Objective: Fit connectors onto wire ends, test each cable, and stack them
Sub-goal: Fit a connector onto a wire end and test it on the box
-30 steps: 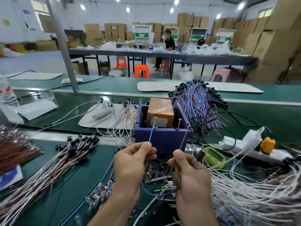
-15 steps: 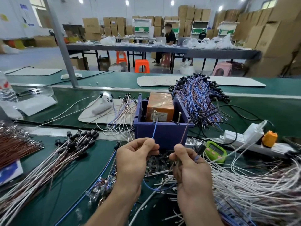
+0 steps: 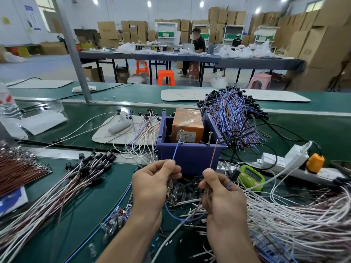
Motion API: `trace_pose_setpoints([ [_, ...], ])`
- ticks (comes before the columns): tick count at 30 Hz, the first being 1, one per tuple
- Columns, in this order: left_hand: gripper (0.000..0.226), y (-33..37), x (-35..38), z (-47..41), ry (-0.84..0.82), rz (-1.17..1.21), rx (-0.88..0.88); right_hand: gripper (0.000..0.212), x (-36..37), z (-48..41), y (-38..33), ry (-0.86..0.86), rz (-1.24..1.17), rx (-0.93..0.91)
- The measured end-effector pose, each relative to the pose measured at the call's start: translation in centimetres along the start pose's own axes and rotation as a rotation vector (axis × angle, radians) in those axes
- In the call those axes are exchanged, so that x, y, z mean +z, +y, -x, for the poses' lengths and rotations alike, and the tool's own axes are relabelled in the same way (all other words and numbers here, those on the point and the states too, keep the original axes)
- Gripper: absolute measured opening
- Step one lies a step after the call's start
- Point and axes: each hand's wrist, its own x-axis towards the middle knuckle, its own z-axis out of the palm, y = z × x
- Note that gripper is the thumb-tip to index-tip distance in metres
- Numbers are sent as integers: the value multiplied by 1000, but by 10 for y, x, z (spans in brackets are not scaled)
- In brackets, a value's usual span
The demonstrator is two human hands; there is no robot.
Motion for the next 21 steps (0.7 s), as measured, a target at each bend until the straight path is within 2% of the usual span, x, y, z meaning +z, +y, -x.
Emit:
trace_pose_setpoints([
  [6, 23, -2, 0, -1, 5, 1, -10, 35, 0, 0, 1, -5, 10, -6],
  [21, 22, -2, 0, -5, 27, 32, -31, 29, 3, -4, 5, 16, -16, -2],
])
